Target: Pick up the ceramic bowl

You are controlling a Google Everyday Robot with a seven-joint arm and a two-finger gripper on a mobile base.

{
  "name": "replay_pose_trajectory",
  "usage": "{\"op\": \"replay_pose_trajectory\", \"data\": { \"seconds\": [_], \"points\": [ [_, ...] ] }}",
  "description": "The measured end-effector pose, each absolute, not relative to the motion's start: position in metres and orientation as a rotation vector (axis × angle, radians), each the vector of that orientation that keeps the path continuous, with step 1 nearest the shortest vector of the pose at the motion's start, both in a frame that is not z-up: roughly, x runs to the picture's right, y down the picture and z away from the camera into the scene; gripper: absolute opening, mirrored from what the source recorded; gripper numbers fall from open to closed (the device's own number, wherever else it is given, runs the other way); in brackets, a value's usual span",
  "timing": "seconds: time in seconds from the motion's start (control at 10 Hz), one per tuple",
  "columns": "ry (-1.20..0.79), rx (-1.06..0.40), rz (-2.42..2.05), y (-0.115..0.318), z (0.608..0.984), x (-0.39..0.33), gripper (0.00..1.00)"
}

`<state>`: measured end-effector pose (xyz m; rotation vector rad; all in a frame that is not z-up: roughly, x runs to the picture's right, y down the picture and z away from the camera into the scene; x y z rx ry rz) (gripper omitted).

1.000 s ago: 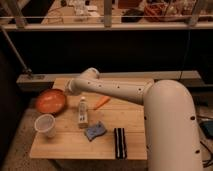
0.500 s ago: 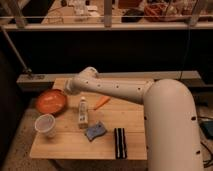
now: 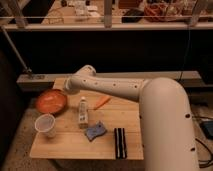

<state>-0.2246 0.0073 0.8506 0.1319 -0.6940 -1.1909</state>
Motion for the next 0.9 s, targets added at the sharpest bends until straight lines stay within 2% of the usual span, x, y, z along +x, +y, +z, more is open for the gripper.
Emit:
{"op": "replay_pose_trajectory", "data": {
  "seconds": [0.1, 0.2, 0.9],
  "points": [
    [-0.689, 0.108, -1.186, 0.006, 0.854, -0.220, 0.76],
    [-0.688, 0.087, -1.193, 0.006, 0.857, -0.219, 0.80],
    [-0.714, 0.010, -1.266, 0.014, 0.884, -0.236, 0.80]
  ]
}}
